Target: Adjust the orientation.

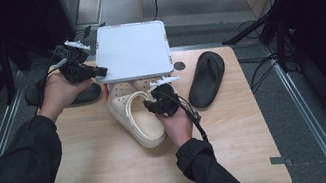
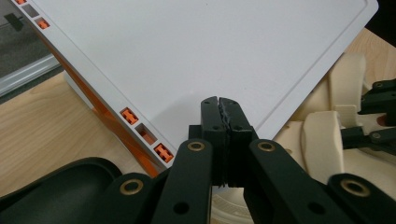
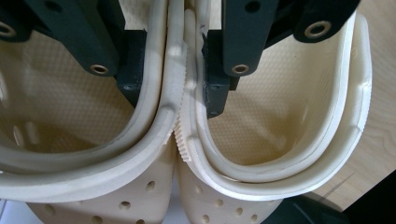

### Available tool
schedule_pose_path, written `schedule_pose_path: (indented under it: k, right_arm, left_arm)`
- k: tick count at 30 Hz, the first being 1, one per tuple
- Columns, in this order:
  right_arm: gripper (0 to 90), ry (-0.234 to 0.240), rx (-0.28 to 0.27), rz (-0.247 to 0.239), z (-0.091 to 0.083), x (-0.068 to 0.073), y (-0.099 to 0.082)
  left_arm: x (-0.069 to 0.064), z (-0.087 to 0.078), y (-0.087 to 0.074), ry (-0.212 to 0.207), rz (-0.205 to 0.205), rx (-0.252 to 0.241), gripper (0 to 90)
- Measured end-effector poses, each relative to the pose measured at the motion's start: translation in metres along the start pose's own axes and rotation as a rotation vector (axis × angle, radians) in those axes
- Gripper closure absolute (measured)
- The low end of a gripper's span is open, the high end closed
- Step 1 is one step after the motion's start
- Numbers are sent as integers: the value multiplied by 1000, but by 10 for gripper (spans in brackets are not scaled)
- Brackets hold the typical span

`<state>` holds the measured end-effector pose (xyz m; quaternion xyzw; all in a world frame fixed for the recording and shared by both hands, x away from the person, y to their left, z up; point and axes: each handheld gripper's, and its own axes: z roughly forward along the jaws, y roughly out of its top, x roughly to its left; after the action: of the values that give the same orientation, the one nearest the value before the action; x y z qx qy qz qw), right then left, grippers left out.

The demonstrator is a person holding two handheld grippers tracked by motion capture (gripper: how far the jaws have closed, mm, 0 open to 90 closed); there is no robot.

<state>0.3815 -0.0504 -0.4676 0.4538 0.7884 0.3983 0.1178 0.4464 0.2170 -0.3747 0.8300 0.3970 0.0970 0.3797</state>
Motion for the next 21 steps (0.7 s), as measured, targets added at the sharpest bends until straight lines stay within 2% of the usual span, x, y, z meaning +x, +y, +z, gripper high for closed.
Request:
schedule_pose_path:
  k: [17, 21]
  right_arm:
    - [692, -36, -2, 42, 27, -8, 8]
    - [691, -64, -10, 38, 30, -4, 10]
  left_arm:
    - [1, 0, 0, -7, -2, -1, 900]
    - [1, 0, 0, -4, -2, -1, 900]
